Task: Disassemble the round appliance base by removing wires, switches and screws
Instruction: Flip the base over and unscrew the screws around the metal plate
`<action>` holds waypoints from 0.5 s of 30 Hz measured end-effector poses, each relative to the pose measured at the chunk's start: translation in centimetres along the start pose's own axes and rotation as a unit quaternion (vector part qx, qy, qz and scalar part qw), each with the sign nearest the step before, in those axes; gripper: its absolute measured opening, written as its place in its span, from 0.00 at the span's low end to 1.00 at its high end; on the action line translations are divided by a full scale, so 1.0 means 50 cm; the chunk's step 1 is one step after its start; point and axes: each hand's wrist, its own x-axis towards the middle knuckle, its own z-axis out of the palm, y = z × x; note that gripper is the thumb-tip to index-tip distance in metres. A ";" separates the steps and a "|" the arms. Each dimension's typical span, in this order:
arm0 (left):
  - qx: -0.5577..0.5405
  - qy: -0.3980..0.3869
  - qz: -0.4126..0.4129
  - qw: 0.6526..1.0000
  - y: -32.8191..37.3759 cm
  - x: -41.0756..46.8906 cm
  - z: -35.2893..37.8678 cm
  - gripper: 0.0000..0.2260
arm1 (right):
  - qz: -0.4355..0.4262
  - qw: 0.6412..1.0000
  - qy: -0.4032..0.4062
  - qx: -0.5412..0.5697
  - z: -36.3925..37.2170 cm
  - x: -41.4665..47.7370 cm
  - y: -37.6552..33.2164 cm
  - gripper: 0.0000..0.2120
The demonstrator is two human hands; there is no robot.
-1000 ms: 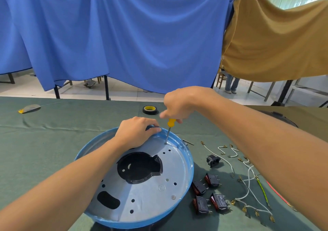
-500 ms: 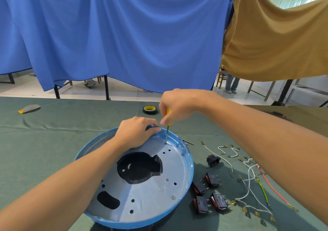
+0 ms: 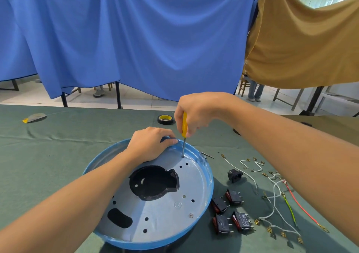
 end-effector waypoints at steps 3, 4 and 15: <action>0.000 -0.004 -0.007 1.000 -0.001 -0.001 -0.002 0.12 | 0.020 1.000 0.008 0.010 0.012 0.007 0.000 0.15; -0.001 -0.005 -0.009 1.000 -0.001 -0.001 -0.001 0.12 | 0.036 0.999 0.012 -0.001 0.011 0.005 -0.002 0.22; -0.004 0.000 -0.006 1.000 -0.001 0.000 -0.001 0.11 | 0.035 0.998 0.028 -0.043 0.005 -0.010 -0.013 0.05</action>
